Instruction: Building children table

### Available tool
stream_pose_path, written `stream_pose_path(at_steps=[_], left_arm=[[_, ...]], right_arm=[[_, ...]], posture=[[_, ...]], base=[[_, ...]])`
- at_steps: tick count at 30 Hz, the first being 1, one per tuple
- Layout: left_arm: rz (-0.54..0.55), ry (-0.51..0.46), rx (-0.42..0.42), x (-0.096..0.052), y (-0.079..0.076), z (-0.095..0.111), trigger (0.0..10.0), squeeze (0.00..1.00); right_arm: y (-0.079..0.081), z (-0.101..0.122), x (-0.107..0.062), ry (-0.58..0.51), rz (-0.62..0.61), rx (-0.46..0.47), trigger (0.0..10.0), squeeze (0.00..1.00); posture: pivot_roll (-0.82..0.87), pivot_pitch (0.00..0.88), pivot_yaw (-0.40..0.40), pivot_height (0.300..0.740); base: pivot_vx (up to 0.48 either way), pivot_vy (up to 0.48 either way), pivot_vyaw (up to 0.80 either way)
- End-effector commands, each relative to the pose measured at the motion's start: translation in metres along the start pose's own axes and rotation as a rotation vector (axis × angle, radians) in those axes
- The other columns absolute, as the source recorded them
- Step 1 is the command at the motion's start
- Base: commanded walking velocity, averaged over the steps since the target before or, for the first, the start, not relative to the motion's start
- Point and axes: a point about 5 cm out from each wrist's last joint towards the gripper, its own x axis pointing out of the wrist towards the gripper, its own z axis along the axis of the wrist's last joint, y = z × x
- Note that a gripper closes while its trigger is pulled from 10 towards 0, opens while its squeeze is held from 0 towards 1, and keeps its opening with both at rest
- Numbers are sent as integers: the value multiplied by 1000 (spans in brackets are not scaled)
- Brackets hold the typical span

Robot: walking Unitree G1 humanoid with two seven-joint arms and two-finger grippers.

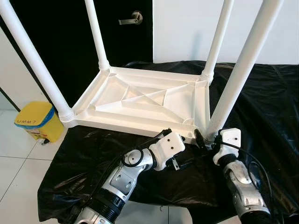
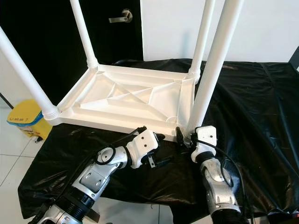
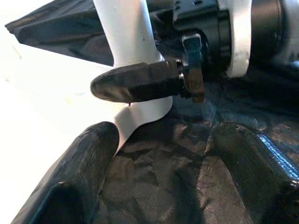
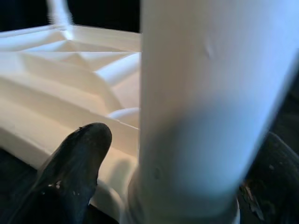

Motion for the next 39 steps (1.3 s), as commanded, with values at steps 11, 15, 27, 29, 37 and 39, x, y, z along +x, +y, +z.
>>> stream_pose_path(at_steps=[11,15,27,29,37,39], left_arm=[[9,-7,5,2,2,2,10000,0],[18,-9,2,2,3,2,10000,0],[27,-7,-6,0,3,1,10000,0],[28,-7,-8,0,3,1,10000,0],[26,-3,-17,0,2,-1,10000,0],[26,0,-17,0,2,-1,10000,0]], right_arm=[[-4,-5,24,87,201,-95,0,0],[-7,-8,22,102,190,-76,0,0],[-12,-20,12,156,-12,-12,10000,0],[-8,-20,11,155,-48,2,10000,0],[4,-22,7,159,-336,89,10000,0],[5,-22,7,160,-368,91,10000,0]], posture=[[-165,0,34,740],[-158,0,27,740],[-168,0,29,740],[-171,1,28,740],[-187,20,31,740],[-187,20,31,740]], base=[[0,0,0],[0,0,0],[0,0,0],[0,0,0],[0,0,0],[0,0,0]])
